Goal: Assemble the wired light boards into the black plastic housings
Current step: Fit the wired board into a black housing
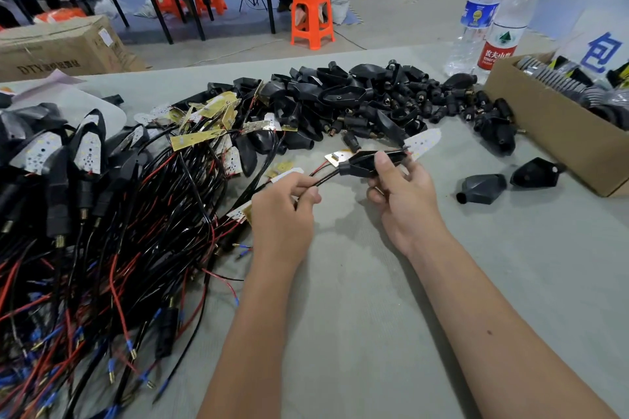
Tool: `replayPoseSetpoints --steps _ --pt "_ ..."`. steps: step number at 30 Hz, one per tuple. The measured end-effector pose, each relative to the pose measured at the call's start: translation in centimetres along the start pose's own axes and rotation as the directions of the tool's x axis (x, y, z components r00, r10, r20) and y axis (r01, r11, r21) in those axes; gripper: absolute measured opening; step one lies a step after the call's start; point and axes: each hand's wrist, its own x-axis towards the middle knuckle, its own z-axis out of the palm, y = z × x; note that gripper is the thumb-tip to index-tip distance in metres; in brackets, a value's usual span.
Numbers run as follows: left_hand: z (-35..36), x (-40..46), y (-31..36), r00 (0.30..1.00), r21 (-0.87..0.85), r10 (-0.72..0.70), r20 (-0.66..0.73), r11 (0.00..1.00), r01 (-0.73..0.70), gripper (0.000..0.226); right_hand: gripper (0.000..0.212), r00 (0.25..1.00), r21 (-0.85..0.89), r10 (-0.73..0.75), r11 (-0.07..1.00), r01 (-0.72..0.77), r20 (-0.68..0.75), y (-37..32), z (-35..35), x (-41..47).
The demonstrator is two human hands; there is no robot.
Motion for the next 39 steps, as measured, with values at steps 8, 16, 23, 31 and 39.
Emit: replayPoseSetpoints --steps 8,16,23,31,39 --pt "-1.6 0.6 -0.6 0.994 -0.005 -0.11 -0.006 0.994 0.11 0.019 0.026 1.0 0.061 -0.003 0.998 0.004 -0.008 -0.8 -0.9 0.4" --pt "-1.9 0.1 0.3 0.999 0.229 -0.027 0.032 0.973 0.019 0.004 0.027 0.999 -0.083 -0.014 0.996 0.019 0.053 -0.8 -1.3 0.5" --pt "-0.3 0.1 0.7 0.973 0.281 0.187 0.133 0.935 -0.218 0.041 0.002 0.98 -0.197 -0.031 0.978 0.07 0.195 -1.0 -1.0 -0.2" --pt "1.5 -0.2 0.6 0.995 -0.061 0.097 0.012 0.994 -0.096 0.017 0.025 0.975 -0.216 -0.128 0.962 0.166 0.18 -0.8 -0.7 -0.3" --pt "1.2 0.1 0.2 0.991 0.045 0.123 0.046 0.991 -0.125 0.018 0.044 0.965 -0.296 -0.257 0.918 0.263 0.058 -0.8 -1.5 0.3"
